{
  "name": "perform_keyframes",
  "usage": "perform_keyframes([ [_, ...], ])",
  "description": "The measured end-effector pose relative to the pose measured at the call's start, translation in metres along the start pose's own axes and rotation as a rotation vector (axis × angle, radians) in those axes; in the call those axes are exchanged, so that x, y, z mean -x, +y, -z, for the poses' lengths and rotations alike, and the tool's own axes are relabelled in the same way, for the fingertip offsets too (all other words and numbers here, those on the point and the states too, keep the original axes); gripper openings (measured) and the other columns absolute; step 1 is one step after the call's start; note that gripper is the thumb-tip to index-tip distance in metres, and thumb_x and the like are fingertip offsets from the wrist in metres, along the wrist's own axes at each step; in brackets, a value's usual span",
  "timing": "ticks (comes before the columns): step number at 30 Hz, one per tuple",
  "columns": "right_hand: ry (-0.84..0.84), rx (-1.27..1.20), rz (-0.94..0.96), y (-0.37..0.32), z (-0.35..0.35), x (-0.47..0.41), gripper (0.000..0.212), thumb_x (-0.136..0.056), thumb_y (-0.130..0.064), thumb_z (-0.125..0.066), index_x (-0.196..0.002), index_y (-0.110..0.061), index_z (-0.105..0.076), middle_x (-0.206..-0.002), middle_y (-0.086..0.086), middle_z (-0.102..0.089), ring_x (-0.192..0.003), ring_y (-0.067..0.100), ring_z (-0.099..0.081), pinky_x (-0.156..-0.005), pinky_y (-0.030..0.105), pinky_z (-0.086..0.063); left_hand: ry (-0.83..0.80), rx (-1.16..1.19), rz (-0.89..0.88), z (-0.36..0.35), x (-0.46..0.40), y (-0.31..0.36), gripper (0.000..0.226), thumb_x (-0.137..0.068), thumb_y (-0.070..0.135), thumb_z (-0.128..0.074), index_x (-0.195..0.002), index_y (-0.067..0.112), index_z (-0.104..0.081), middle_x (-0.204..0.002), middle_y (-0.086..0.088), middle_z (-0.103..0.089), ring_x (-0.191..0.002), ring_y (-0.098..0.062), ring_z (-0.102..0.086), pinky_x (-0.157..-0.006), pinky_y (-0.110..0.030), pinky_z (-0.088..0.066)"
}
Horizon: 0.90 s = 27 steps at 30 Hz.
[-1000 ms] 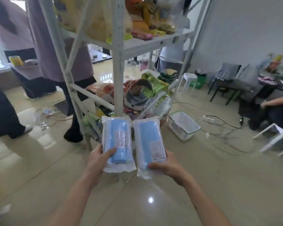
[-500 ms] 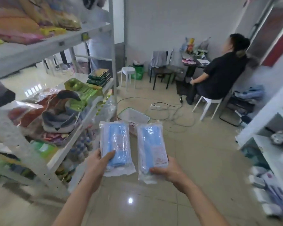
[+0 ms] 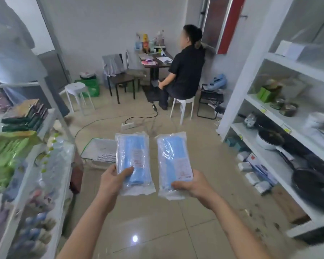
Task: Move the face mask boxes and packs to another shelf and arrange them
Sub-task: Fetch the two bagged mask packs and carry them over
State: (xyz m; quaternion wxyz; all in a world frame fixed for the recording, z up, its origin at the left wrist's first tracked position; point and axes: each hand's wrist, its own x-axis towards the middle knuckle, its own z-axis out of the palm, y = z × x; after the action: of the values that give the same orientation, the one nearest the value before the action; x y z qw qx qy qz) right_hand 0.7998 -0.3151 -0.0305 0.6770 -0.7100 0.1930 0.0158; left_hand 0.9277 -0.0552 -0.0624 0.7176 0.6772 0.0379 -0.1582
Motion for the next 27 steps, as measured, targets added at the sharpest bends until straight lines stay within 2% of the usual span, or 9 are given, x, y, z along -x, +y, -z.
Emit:
perform_keyframes([
  [4, 0.055, -0.029, -0.005, -0.006, 0.031, -0.037, 0.043, -0.071, -0.005, -0.089, -0.110, -0.010, -0.071, -0.099, 0.003, -0.080, -0.089, 0.020, -0.078, -0.065, 0.022, -0.057, -0.093, -0.013, 0.011, -0.050, -0.052, 0.007, 0.029, -0.082, 0.015, -0.082, -0.109, 0.015, -0.072, -0.094, -0.008, -0.081, -0.081, -0.032, -0.078, -0.059, -0.039, -0.062],
  [7, 0.109, -0.068, 0.015, -0.013, 0.065, -0.069, 0.043, -0.071, -0.005, -0.089, -0.109, -0.011, -0.071, -0.099, 0.003, -0.080, -0.089, 0.021, -0.078, -0.066, 0.023, -0.058, -0.132, -0.045, 0.014, -0.092, -0.088, 0.018, 0.041, -0.072, 0.026, -0.085, -0.109, 0.013, -0.071, -0.098, -0.011, -0.080, -0.085, -0.035, -0.078, -0.074, -0.053, -0.064],
  [9, 0.136, -0.087, 0.025, -0.017, 0.089, -0.089, 0.043, -0.072, -0.006, -0.089, -0.110, -0.012, -0.071, -0.100, 0.003, -0.080, -0.091, 0.022, -0.077, -0.069, 0.027, -0.060, -0.145, -0.059, 0.017, -0.120, -0.110, 0.025, 0.049, -0.068, 0.032, -0.084, -0.110, 0.012, -0.070, -0.099, -0.012, -0.079, -0.087, -0.036, -0.077, -0.079, -0.057, -0.062],
  [12, 0.151, -0.100, 0.028, -0.023, 0.122, -0.116, 0.046, -0.072, -0.006, -0.089, -0.113, -0.013, -0.069, -0.102, 0.004, -0.080, -0.093, 0.024, -0.077, -0.074, 0.033, -0.063, -0.171, -0.069, 0.007, -0.158, -0.144, 0.035, 0.040, -0.077, 0.026, -0.084, -0.112, 0.014, -0.069, -0.100, -0.010, -0.080, -0.085, -0.033, -0.078, -0.072, -0.049, -0.064],
  [14, 0.157, -0.111, 0.029, -0.027, 0.140, -0.131, 0.048, -0.072, -0.005, -0.089, -0.115, -0.012, -0.068, -0.102, 0.004, -0.080, -0.093, 0.023, -0.077, -0.075, 0.033, -0.063, -0.187, -0.069, -0.002, -0.178, -0.162, 0.043, 0.036, -0.082, 0.023, -0.082, -0.114, 0.016, -0.069, -0.099, -0.008, -0.080, -0.083, -0.031, -0.078, -0.065, -0.041, -0.063],
  [17, 0.168, -0.131, 0.020, -0.033, 0.166, -0.157, 0.048, -0.073, -0.005, -0.088, -0.116, -0.013, -0.067, -0.102, 0.002, -0.080, -0.093, 0.022, -0.077, -0.073, 0.029, -0.062, -0.204, -0.075, 0.006, -0.209, -0.193, 0.050, 0.037, -0.082, 0.024, -0.083, -0.114, 0.015, -0.067, -0.099, -0.007, -0.080, -0.082, -0.029, -0.078, -0.060, -0.037, -0.061],
  [22, 0.196, -0.133, 0.007, -0.040, 0.206, -0.212, 0.049, -0.074, -0.007, -0.089, -0.118, -0.012, -0.067, -0.105, 0.005, -0.079, -0.096, 0.025, -0.076, -0.079, 0.035, -0.063, -0.241, -0.085, 0.013, -0.255, -0.254, 0.060, 0.030, -0.083, 0.023, -0.082, -0.110, 0.017, -0.069, -0.093, -0.003, -0.081, -0.078, -0.027, -0.079, -0.056, -0.034, -0.060],
  [27, 0.260, -0.130, 0.001, -0.056, 0.249, -0.275, 0.047, -0.073, -0.010, -0.089, -0.116, -0.014, -0.070, -0.105, 0.005, -0.079, -0.096, 0.023, -0.077, -0.074, 0.026, -0.060, -0.304, -0.064, 0.033, -0.305, -0.327, 0.077, 0.036, -0.079, 0.024, -0.083, -0.111, 0.015, -0.069, -0.098, -0.007, -0.080, -0.084, -0.030, -0.078, -0.065, -0.041, -0.062],
])
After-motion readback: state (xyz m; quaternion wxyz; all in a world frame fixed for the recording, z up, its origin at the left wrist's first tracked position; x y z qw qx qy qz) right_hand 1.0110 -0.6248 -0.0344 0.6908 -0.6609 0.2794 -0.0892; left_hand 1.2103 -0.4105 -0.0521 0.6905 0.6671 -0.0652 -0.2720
